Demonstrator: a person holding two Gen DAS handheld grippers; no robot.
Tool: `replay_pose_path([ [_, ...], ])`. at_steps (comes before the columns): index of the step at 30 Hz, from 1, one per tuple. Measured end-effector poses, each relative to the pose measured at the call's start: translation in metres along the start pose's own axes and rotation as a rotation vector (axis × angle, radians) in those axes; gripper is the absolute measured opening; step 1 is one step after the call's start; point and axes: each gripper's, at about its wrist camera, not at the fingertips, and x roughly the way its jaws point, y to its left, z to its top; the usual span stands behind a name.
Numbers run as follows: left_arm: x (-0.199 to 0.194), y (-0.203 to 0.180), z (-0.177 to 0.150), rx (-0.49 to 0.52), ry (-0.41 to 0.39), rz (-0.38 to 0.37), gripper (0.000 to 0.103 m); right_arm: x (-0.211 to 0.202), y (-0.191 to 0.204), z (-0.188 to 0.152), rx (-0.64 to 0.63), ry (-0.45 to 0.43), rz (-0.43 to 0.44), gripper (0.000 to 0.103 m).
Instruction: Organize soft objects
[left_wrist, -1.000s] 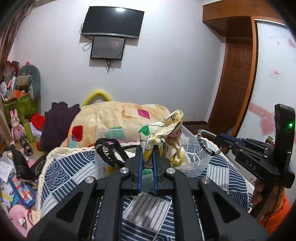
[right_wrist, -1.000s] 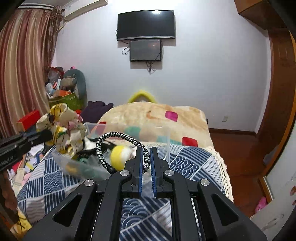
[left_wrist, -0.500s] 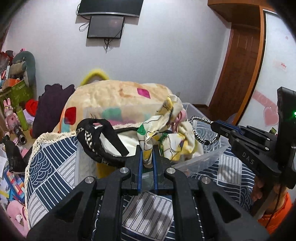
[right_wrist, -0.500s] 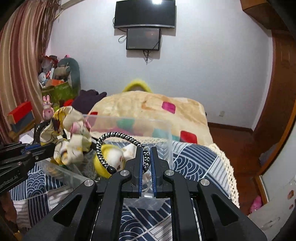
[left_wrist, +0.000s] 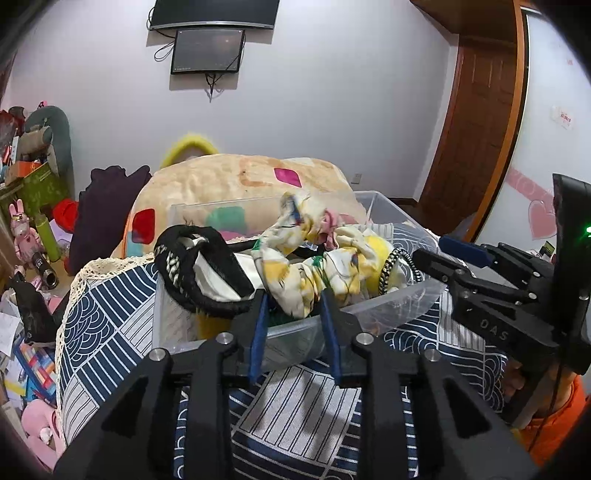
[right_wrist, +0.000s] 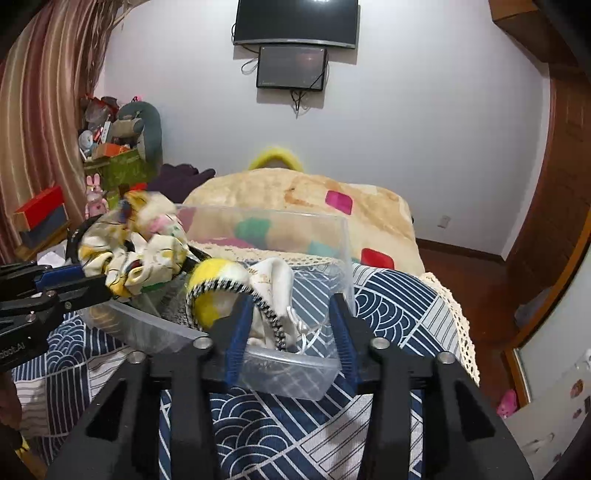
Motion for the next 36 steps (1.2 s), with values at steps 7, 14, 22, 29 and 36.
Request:
replay_pose_path([
  [7,-0.02,-0.001,-0.001,0.012,-0.022,-0.002,0.03,-0.023,-0.002,0.006,0.008,-0.045,0.029,0.04],
  [14,-0.068,-0.008,0.003,0.028,-0.127,0.003,0.03,-0.061,0.002,0.01,0.005,-0.13,0.078,0.04],
  [22,-0.122,-0.028,-0.002,0.068,-0.259,0.023,0.057,-0.103,0.009,0.013,0.018,-0.228,0.12,0.059],
  [29,-0.148,-0.034,-0.012,0.069,-0.321,0.015,0.077,-0.12,0.02,0.001,-0.006,-0.285,0.098,0.082],
  [36,-0.16,-0.033,-0.025,0.042,-0.372,0.033,0.094,-0.13,0.023,-0.011,-0.004,-0.304,0.112,0.084],
])
